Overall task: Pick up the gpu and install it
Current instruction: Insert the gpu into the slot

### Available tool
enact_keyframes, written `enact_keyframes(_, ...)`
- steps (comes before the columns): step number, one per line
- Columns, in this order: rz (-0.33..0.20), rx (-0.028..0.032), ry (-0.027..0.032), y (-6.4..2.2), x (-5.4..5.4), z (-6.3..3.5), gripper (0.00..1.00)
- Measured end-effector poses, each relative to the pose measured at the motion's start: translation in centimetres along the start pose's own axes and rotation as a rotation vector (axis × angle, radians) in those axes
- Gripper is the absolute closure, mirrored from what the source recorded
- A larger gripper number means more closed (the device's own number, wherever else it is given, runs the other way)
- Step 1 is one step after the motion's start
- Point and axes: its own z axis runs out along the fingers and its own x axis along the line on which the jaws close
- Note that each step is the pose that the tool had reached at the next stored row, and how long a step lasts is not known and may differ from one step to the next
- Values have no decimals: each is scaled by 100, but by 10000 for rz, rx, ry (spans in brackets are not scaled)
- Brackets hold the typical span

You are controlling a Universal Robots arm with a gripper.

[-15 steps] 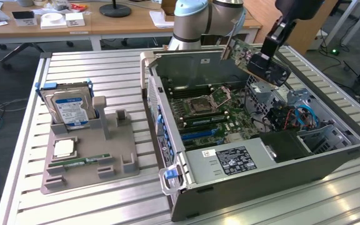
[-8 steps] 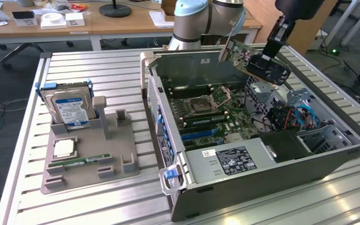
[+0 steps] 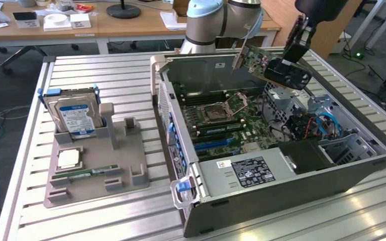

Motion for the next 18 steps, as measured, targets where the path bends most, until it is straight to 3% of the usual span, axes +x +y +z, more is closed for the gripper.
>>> enact_keyframes(18, -2962, -67, 248, 0, 0, 1, 73)
